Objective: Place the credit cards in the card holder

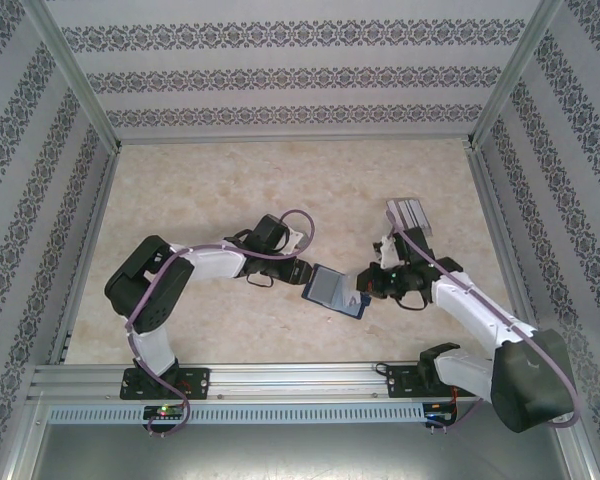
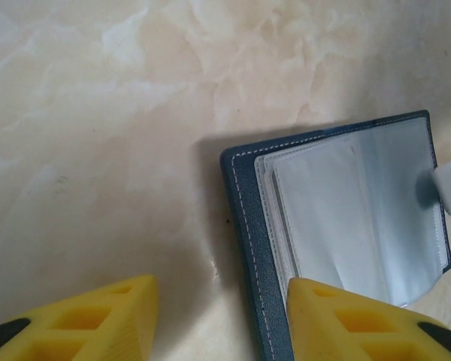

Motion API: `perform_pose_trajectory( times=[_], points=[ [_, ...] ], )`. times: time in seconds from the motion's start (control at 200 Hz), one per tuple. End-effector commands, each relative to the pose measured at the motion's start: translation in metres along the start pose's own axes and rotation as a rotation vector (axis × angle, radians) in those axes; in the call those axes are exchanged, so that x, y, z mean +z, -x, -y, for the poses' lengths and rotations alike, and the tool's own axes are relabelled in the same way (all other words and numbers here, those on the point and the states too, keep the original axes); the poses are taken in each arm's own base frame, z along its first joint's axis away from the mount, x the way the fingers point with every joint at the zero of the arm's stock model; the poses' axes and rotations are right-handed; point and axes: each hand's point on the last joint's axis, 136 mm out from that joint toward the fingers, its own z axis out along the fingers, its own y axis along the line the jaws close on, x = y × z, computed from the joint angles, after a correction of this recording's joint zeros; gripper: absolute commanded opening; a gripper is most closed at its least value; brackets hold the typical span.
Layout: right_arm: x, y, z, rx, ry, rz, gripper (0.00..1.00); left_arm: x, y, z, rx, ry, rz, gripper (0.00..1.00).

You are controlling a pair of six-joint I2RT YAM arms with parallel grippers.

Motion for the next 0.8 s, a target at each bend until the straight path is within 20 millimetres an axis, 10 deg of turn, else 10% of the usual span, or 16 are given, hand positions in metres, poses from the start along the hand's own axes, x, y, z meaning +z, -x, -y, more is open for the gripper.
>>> perform_pose_trajectory(
  times=[0.0, 0.794],
  points=[
    [0.008, -0.001, -0.02, 0.029, 0.166, -0.028, 0.03, 0.002, 0.009, 0.009, -0.003, -0.055, 0.001, 0.48],
    [0.03, -0.003, 0.022, 0.164, 0.173, -0.051, 0.04, 0.02, -0.003, 0.01, 0.019, -0.037, -0.099, 0.16]
  ],
)
